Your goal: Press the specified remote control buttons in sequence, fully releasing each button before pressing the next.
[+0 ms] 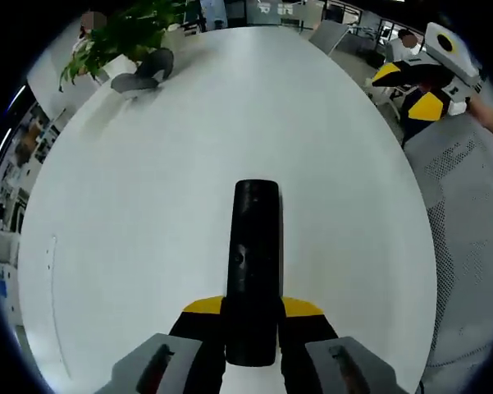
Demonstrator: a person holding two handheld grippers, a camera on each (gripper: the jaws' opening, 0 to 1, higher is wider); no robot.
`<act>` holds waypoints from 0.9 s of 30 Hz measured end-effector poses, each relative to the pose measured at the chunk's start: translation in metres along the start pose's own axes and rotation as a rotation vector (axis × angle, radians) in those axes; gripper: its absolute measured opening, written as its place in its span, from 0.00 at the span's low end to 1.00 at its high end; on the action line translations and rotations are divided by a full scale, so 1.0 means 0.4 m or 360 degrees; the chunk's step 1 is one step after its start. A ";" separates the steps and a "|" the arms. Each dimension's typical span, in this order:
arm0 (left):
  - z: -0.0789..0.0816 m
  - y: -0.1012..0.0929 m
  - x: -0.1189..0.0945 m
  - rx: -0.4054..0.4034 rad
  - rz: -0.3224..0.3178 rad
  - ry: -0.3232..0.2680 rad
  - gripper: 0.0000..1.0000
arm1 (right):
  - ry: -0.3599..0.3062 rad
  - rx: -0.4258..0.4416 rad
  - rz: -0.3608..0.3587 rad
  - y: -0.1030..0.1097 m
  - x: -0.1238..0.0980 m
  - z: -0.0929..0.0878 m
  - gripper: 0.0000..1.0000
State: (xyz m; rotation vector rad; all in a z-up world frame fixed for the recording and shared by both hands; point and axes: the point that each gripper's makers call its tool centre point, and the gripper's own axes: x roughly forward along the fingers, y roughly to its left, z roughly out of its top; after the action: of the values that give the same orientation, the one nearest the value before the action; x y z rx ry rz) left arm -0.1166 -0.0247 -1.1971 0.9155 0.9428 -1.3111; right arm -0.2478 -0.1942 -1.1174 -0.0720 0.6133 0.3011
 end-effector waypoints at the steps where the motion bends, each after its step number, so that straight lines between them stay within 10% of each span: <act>1: 0.000 0.000 0.000 -0.0012 0.0002 -0.0004 0.23 | -0.0002 -0.0003 0.0000 0.001 -0.001 0.001 0.33; 27: -0.035 -0.138 -0.021 -0.0090 0.0056 0.0059 0.23 | 0.0026 -0.0059 0.0086 0.028 0.003 -0.002 0.33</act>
State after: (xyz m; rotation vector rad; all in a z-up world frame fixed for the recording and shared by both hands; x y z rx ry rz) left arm -0.1727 -0.0113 -1.1949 0.9114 0.9835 -1.2354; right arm -0.2507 -0.1831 -1.1184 -0.0936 0.6269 0.3647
